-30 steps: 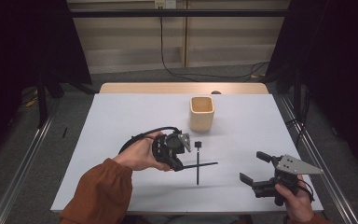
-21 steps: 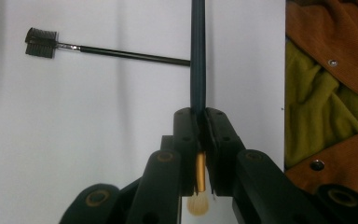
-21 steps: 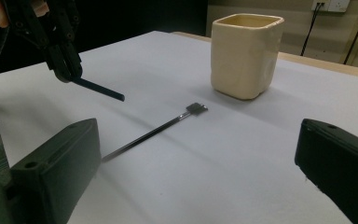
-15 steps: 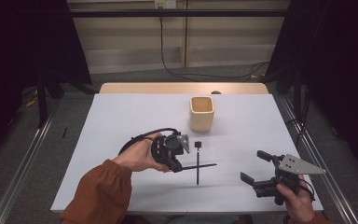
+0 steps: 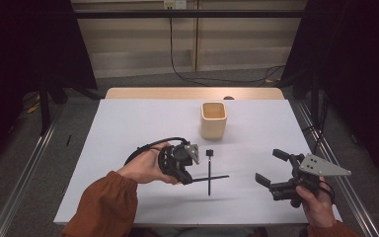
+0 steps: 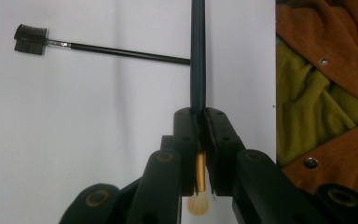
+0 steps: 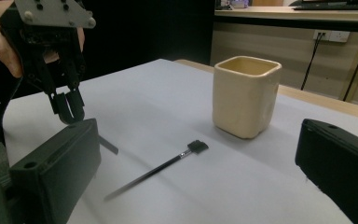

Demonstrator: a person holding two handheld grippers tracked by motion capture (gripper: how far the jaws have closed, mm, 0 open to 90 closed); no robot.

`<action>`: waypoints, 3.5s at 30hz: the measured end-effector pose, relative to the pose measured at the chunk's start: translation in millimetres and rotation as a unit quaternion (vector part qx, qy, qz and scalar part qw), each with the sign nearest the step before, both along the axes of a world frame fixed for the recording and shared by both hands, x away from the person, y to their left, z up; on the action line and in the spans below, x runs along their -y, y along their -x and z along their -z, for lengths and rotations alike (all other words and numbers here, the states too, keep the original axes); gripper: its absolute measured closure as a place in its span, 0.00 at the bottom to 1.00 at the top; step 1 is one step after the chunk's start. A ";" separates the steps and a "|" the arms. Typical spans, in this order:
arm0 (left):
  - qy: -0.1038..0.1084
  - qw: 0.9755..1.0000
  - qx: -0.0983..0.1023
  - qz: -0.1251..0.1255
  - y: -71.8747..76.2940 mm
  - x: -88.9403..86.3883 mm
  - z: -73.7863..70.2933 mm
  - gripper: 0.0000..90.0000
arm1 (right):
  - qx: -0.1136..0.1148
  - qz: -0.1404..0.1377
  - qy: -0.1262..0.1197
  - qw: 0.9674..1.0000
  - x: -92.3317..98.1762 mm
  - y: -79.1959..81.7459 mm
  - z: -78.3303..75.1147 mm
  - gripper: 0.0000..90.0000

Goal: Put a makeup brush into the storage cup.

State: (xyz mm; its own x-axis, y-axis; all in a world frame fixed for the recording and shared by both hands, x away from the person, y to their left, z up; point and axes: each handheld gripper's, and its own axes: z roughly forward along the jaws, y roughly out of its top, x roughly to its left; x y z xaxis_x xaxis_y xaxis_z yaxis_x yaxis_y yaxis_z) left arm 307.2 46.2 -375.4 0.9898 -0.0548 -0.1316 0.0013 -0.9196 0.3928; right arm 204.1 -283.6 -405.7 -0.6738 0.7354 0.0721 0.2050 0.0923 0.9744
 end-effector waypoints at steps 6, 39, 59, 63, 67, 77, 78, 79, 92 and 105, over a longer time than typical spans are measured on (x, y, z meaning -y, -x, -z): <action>-0.004 1.000 -0.007 -0.002 -2.0 0.6 1.4 0.93 | 0.000 -0.030 0.005 1.000 -5.5 -3.5 -7.7 0.00; -0.019 1.000 -0.012 -0.008 -4.4 2.2 1.9 0.93 | -0.108 -0.204 0.154 0.961 -75.8 -55.6 -39.8 0.07; -0.032 0.999 -0.011 -0.004 -4.2 3.4 1.7 0.93 | -0.190 -0.253 0.283 0.905 -98.1 -75.8 -56.5 0.11; -0.036 0.999 -0.011 -0.006 -4.4 5.0 2.5 0.93 | -0.199 -0.255 0.314 0.893 -100.8 -78.9 -56.8 0.12; -0.041 0.999 -0.013 -0.002 -3.6 5.5 2.3 0.93 | -0.217 -0.262 0.350 0.873 -105.0 -80.7 -54.9 0.12; -0.046 0.999 -0.012 0.002 -2.0 8.9 3.3 0.93 | -0.241 -0.293 0.435 0.817 -119.0 -81.4 -52.6 0.30; -0.044 0.999 -0.013 0.004 -2.1 9.1 3.6 0.93 | -0.244 -0.295 0.439 0.813 -121.2 -81.1 -50.6 0.30; -0.046 0.999 -0.013 0.001 -1.5 9.2 3.8 0.93 | -0.241 -0.295 0.445 0.810 -122.3 -80.9 -49.4 0.31; -0.039 0.999 -0.011 -0.005 -1.2 8.9 4.6 0.93 | -0.263 -0.320 0.469 0.780 -132.7 -83.6 -34.9 0.53; -0.033 0.999 -0.017 0.005 -1.2 7.9 0.9 0.93 | -0.239 -0.338 0.454 0.789 -142.6 -86.4 -29.0 0.72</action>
